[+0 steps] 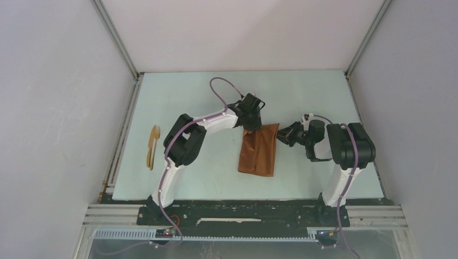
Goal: Fold the napkin into a case and place the utensils inside
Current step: Pick up the 2/3-rectangle-folded napkin from the center of the board.
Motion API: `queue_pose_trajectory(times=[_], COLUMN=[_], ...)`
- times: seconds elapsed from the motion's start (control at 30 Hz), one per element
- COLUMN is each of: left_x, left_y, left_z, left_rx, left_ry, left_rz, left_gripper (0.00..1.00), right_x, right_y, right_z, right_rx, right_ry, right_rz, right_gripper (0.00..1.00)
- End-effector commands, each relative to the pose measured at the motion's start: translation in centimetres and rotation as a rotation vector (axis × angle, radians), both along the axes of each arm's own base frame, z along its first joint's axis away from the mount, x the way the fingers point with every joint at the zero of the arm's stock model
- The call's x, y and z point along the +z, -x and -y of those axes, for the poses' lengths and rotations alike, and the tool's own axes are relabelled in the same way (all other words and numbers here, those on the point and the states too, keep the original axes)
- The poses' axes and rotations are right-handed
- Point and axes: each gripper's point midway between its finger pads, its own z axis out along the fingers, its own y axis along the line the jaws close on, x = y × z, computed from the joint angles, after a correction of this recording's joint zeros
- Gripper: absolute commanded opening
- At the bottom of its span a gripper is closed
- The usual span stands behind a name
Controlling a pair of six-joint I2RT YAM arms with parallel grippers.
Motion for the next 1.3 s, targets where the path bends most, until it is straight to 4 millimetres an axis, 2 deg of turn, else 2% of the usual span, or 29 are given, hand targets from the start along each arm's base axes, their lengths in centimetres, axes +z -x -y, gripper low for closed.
queue_pose_trajectory(times=[0.0,0.1,0.23,0.4,0.5,0.53,0.63,0.7,0.77,0.83,0.9,0.93,1.07,1.17,1.27], left_x=[1.3,2.0,4.1,8.1,10.5,11.6,12.9,12.8,12.6,12.5,12.2,12.0,10.3,8.8,8.4], left_y=[-2.0,-2.0,-1.5,0.9,2.7,3.2,4.3,4.9,5.3,6.1,6.7,6.9,5.2,4.3,3.5], left_z=[-2.4,-2.0,-0.6,2.9,4.2,4.3,3.9,3.3,3.1,3.7,4.7,5.1,5.2,5.8,5.9], left_rx=[0.054,0.031,-0.031,-0.178,-0.258,-0.274,-0.299,-0.300,-0.304,-0.334,-0.368,-0.375,-0.327,-0.324,-0.311], left_ry=[-0.083,-0.075,-0.009,0.168,0.247,0.269,0.296,0.289,0.289,0.307,0.310,0.302,0.129,0.078,0.046], left_rz=[0.063,0.076,0.091,0.109,0.144,0.162,0.184,0.185,0.177,0.163,0.156,0.153,0.219,0.222,0.241], left_gripper=[0.42,0.42,0.44,0.55,0.60,0.60,0.61,0.61,0.59,0.59,0.64,0.71,0.73,0.70,0.67], right_x=[1.6,1.3,2.6,3.6,2.6,2.4,3.0,1.7,1.7,2.0,2.0,2.0,2.1,2.4,2.4], right_y=[-1.0,-0.9,-0.5,-0.4,-0.7,-0.6,-0.1,-0.4,-0.4,-0.4,-0.5,-0.5,-0.4,-0.4,-0.4], right_z=[0.6,0.7,0.7,0.9,0.9,0.7,0.8,0.8,1.1,1.4,1.3,1.1,0.9,0.7,0.9], right_rx=[-0.047,-0.056,-0.053,-0.056,-0.047,-0.033,-0.036,-0.026,-0.033,-0.048,-0.046,-0.040,-0.037,-0.035,-0.039], right_ry=[-0.015,-0.010,0.023,0.100,0.108,0.086,0.056,0.131,0.098,0.099,0.116,0.111,0.087,0.086,0.108], right_rz=[0.070,0.072,0.115,0.141,0.116,0.102,0.095,0.062,0.065,0.075,0.072,0.073,0.069,0.076,0.079], right_gripper=[0.00,0.00,0.00,0.00,0.00,0.00,0.00,0.00,0.00,0.00,0.00,0.00,0.00,0.00,0.00])
